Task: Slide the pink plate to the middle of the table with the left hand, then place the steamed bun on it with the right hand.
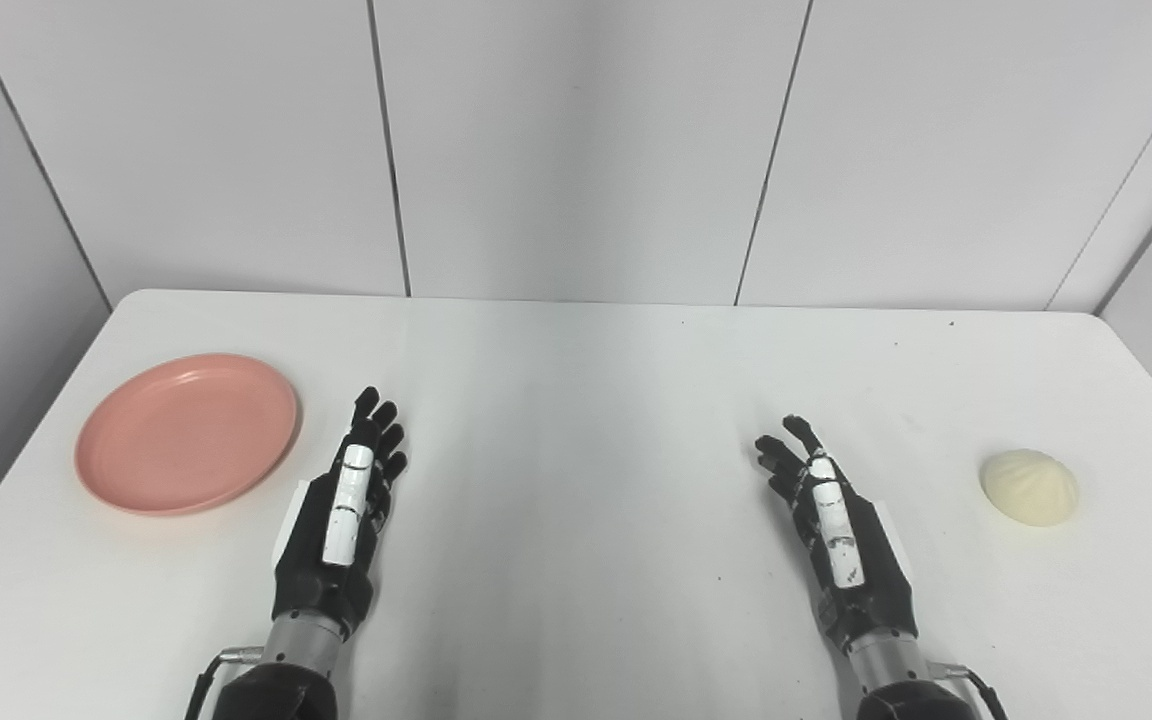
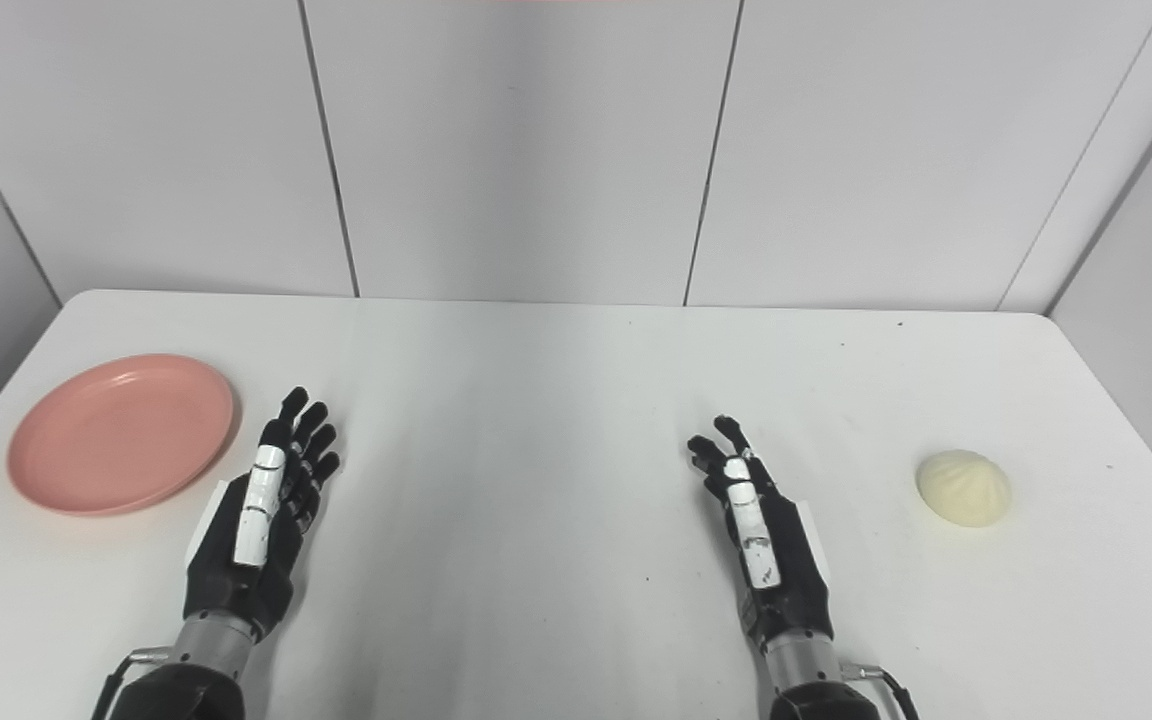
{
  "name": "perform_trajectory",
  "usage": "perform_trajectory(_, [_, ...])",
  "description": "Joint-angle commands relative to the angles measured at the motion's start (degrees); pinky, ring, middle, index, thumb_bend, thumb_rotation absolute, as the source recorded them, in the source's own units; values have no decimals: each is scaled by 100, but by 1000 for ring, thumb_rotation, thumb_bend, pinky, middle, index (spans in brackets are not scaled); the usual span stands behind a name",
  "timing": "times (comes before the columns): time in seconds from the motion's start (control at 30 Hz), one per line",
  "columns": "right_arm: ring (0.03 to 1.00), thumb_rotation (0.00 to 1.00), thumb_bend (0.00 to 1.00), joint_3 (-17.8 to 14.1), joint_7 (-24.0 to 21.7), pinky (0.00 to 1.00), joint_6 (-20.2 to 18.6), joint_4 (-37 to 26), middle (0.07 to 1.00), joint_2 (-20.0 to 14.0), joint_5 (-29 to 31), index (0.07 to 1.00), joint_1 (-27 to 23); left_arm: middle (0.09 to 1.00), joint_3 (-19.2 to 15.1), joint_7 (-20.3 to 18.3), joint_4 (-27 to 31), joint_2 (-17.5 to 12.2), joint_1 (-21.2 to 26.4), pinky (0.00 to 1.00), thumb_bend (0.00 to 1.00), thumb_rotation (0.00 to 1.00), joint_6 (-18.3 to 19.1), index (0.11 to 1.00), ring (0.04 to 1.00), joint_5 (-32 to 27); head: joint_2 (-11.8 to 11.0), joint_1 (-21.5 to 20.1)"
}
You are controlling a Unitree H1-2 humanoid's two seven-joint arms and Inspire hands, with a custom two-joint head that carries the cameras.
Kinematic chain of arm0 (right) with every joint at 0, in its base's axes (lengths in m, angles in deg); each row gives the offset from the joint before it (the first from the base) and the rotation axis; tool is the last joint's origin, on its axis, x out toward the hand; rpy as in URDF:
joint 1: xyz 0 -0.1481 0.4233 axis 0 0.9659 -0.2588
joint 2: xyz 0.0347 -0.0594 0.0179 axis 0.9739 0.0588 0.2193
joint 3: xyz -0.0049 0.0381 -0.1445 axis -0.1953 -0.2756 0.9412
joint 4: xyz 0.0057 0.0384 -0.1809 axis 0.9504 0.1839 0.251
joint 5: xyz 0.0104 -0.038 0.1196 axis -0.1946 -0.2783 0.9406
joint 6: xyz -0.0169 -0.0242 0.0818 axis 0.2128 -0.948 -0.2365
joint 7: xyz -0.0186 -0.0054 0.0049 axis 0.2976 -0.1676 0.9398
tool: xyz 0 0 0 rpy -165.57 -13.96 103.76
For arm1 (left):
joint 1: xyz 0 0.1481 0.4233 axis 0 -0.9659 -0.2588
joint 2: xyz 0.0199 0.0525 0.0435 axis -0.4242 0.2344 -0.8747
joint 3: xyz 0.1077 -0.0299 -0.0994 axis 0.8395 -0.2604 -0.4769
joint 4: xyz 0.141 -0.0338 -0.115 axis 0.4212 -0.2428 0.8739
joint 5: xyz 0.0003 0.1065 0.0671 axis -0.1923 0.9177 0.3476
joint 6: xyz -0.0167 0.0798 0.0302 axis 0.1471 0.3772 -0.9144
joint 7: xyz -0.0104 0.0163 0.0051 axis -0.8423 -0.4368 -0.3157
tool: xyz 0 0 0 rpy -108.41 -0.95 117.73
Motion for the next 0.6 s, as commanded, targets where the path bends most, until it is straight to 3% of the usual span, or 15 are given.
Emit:
perform_trajectory(0.0, [873, 929, 836, 1, -62, 936, 13, -162, 829, -8, 18, 908, -172, 1000, -18, -25, 183, 15, 209, 1000, 711, 906, -45, 1000, 1000, -65, -1, 4])
perform_trajectory(0.57, [873, 939, 803, 5, -58, 943, -98, -225, 819, -5, 37, 896, -172, 1000, -36, -20, 191, 41, 209, 1000, 711, 898, -66, 1000, 1000, -78, 10, 0])
